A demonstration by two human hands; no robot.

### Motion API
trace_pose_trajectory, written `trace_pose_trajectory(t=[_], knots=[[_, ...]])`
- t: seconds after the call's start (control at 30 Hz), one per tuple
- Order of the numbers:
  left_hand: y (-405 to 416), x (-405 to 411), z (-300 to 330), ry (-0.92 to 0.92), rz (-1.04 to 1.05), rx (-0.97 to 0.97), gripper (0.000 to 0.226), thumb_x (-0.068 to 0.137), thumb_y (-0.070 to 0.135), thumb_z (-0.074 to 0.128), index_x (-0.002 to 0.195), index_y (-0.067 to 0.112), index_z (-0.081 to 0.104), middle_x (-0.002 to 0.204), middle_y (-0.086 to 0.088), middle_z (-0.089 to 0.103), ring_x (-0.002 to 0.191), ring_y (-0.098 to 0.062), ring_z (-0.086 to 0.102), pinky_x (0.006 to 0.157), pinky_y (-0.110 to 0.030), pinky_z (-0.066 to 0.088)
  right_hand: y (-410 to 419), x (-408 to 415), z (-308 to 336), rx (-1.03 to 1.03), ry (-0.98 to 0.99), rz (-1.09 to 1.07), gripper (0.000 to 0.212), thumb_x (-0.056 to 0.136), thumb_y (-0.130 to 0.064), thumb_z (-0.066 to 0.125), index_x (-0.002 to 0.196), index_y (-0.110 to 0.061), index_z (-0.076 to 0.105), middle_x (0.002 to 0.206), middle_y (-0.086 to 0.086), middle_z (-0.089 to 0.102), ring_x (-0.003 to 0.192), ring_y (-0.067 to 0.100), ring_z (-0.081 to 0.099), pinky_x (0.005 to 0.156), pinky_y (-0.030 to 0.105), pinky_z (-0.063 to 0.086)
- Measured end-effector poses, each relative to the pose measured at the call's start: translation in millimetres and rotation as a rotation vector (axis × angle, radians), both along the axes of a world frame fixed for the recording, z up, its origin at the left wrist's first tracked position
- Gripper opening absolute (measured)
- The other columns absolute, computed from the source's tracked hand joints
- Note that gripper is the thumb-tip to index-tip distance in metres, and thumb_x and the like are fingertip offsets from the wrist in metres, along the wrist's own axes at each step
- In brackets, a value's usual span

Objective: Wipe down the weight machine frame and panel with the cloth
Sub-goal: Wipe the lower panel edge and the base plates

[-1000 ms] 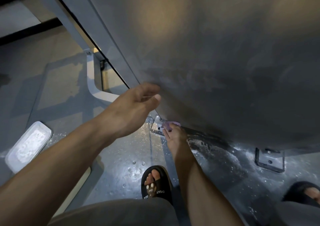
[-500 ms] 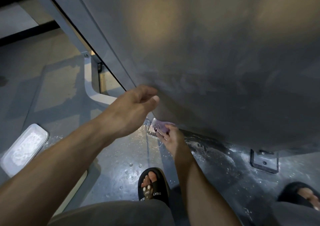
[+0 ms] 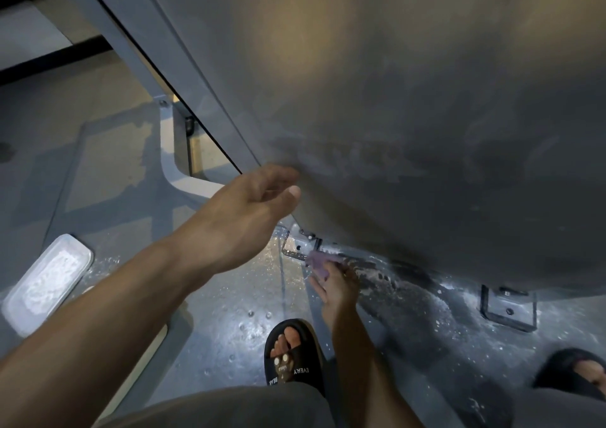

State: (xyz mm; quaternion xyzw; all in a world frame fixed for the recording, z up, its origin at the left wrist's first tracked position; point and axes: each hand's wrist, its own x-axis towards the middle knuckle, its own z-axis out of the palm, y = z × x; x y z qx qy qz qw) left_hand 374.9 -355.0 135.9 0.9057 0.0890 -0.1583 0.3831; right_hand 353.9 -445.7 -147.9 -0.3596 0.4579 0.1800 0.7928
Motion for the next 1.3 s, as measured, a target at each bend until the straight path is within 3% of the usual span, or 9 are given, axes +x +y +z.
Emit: trace_pose_trajectory(t=[0.27,0.4,0.53,0.67,0.83,0.97,1.07,1.17,1.3], knots=[[-1,1,-3,0.018,-0.053,-0.017,0.037,0.104,0.042,0.049,0.141,0.035,0.055,0.135,0.021,0.058,0.122,0.005,0.052,0.100,-0.023,0.042,22,34,7,0.075,-0.005,-0.090,0.016,0.098,-0.007,0.066,0.114,-0.004,0.066,0.106,0.011,0.073,0.098,0.022,0.075,0.070,0.029,0.062],[2,1,-2,0.026,-0.064,-0.019,0.037,0.105,0.043,0.047,0.142,0.037,0.052,0.133,0.025,0.054,0.118,0.008,0.050,0.091,-0.014,0.039,43,51,3,0.106,0.057,-0.123,0.016,0.099,-0.006,0.061,0.112,-0.001,0.069,0.110,0.016,0.075,0.091,0.018,0.076,0.078,0.032,0.063],[2,-4,0,0.030,-0.066,-0.003,0.040,0.106,0.041,0.046,0.145,0.036,0.048,0.138,0.024,0.050,0.124,0.003,0.047,0.096,-0.019,0.035,51,53,18,0.307,0.167,-0.227,0.016,0.106,-0.016,0.047,0.115,-0.010,0.059,0.120,0.014,0.062,0.112,0.024,0.061,0.099,0.038,0.049],[5,-4,4,0.013,-0.049,0.015,0.040,0.106,0.040,0.046,0.145,0.034,0.048,0.147,0.019,0.050,0.128,0.000,0.046,0.101,-0.023,0.035,68,56,29,0.288,0.122,0.031,0.019,0.100,-0.005,0.057,0.082,-0.011,0.057,0.083,0.001,0.060,0.072,0.012,0.059,0.052,0.019,0.050],[4,-3,3,0.015,-0.049,0.018,0.041,0.106,0.039,0.047,0.146,0.033,0.050,0.141,0.021,0.052,0.125,0.002,0.048,0.094,-0.017,0.036,44,47,16,0.214,0.057,0.023,0.007,0.098,-0.005,0.063,0.104,-0.003,0.060,0.109,0.011,0.068,0.105,0.021,0.068,0.087,0.032,0.060],[3,-2,2,0.002,-0.022,-0.005,0.039,0.105,0.039,0.051,0.144,0.034,0.053,0.135,0.021,0.057,0.118,0.006,0.053,0.087,-0.010,0.037,26,35,8,0.143,0.119,-0.155,0.022,0.088,-0.008,0.078,0.106,-0.002,0.068,0.111,0.016,0.070,0.103,0.021,0.072,0.080,0.027,0.061],[1,-2,2,0.009,-0.022,-0.007,0.039,0.104,0.039,0.052,0.142,0.034,0.054,0.131,0.023,0.058,0.113,0.014,0.051,0.086,-0.009,0.038,16,31,-2,0.095,0.109,-0.242,0.012,0.090,-0.004,0.072,0.102,-0.004,0.067,0.115,0.018,0.069,0.097,0.023,0.072,0.079,0.027,0.060],[-5,-1,3,0.017,-0.026,-0.005,0.038,0.105,0.039,0.052,0.142,0.035,0.055,0.126,0.022,0.058,0.108,0.014,0.051,0.084,-0.011,0.038,26,33,7,0.091,0.050,-0.020,0.010,0.092,-0.008,0.073,0.100,-0.010,0.068,0.112,0.013,0.072,0.098,0.022,0.073,0.071,0.027,0.059],[-18,3,11,-0.009,-0.003,0.019,0.031,0.106,0.038,0.051,0.134,0.031,0.061,0.124,0.015,0.063,0.112,-0.003,0.057,0.091,-0.023,0.041,35,28,24,0.207,-0.108,0.306,0.017,0.094,-0.015,0.071,0.111,-0.015,0.074,0.116,0.009,0.076,0.106,0.023,0.073,0.081,0.033,0.059]])
